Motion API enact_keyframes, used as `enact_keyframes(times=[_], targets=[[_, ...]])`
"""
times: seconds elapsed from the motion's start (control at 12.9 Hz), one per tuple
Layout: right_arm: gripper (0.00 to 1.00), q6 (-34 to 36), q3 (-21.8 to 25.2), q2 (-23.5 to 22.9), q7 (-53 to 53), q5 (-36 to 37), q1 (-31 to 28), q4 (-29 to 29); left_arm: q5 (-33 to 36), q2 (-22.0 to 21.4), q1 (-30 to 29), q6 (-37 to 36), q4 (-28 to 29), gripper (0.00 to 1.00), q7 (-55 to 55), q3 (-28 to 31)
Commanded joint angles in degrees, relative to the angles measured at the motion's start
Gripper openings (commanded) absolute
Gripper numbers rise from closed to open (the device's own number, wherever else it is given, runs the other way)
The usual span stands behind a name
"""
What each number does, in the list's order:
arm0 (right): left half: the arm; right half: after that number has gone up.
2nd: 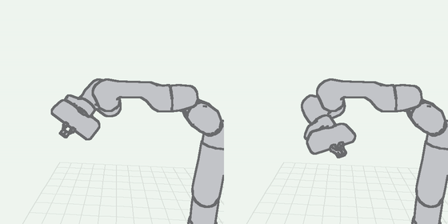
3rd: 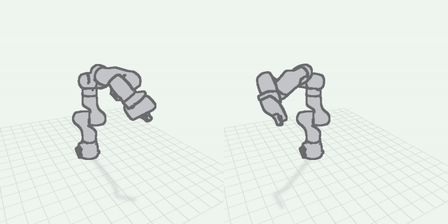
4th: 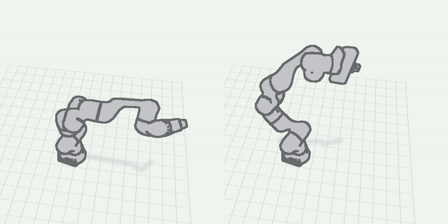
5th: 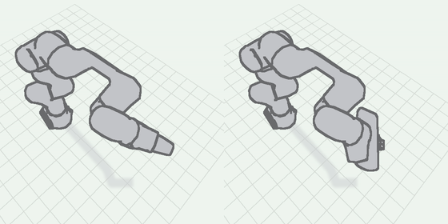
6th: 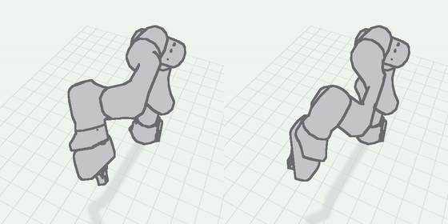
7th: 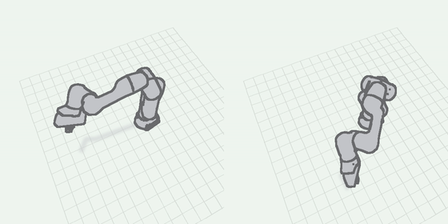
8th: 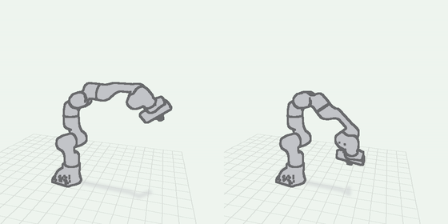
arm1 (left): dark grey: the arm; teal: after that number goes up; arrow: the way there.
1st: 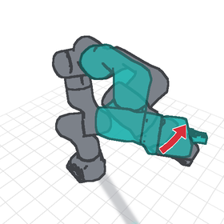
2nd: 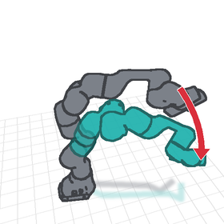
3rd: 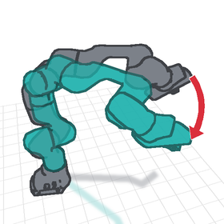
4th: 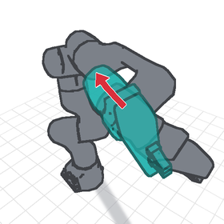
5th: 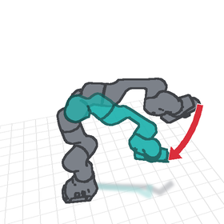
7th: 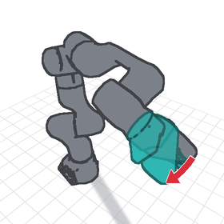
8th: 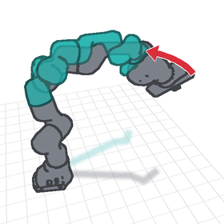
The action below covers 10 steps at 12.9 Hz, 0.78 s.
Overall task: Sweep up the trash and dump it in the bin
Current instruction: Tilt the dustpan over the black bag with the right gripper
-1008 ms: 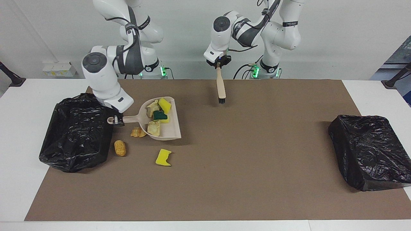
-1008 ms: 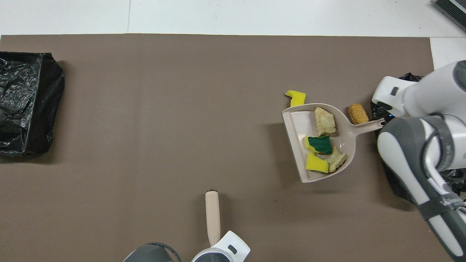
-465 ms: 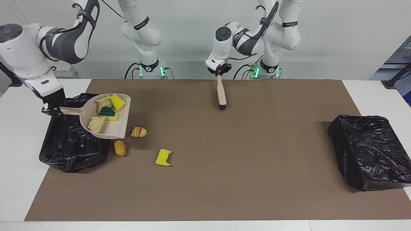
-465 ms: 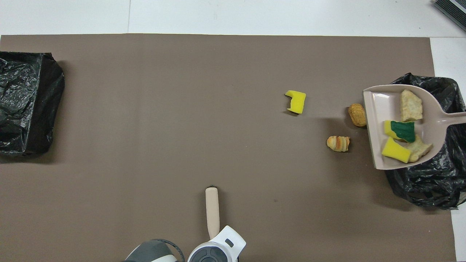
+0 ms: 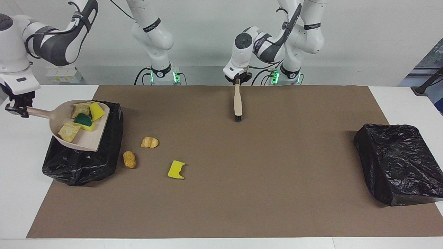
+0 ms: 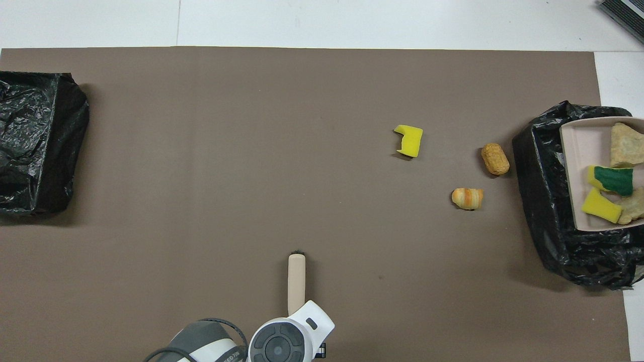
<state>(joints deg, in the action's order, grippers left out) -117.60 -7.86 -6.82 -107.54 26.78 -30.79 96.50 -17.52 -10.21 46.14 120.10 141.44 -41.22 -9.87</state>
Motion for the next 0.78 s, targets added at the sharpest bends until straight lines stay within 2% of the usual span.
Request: enact_keyframes(times=[0.0, 0.16, 0.31, 0.47, 0.7], targets=[[0.00, -5.8, -0.6, 0.6, 5.6, 7.8, 0.3, 4.8, 2.7, 1.1, -4.5, -0.5, -3.3, 1.00, 1.3, -0.1], [0.00, -10.4, -0.7, 0.3, 10.2, 14.6, 0.4, 8.9, 7.4, 0.7, -7.5, -4.1, -6.5, 1.00, 1.3, -0.1], [0.00, -8.5, -0.5, 0.3, 9.1, 15.8, 0.4, 7.5, 8.6, 0.4, -12.9, -7.9, -10.6, 1.00, 3.2, -0.1], [0.00, -3.9, -0.5, 1.3, 2.9, 15.9, 0.4, 4.1, 10.5, 0.1, -18.0, -12.2, -15.2, 1.00, 8.0, 0.1], [0.00, -2.8, -0.1, 4.0, -3.5, 15.9, -0.2, 2.3, 12.1, 0.0, -26.3, -17.7, -23.4, 1.00, 17.2, 0.2]])
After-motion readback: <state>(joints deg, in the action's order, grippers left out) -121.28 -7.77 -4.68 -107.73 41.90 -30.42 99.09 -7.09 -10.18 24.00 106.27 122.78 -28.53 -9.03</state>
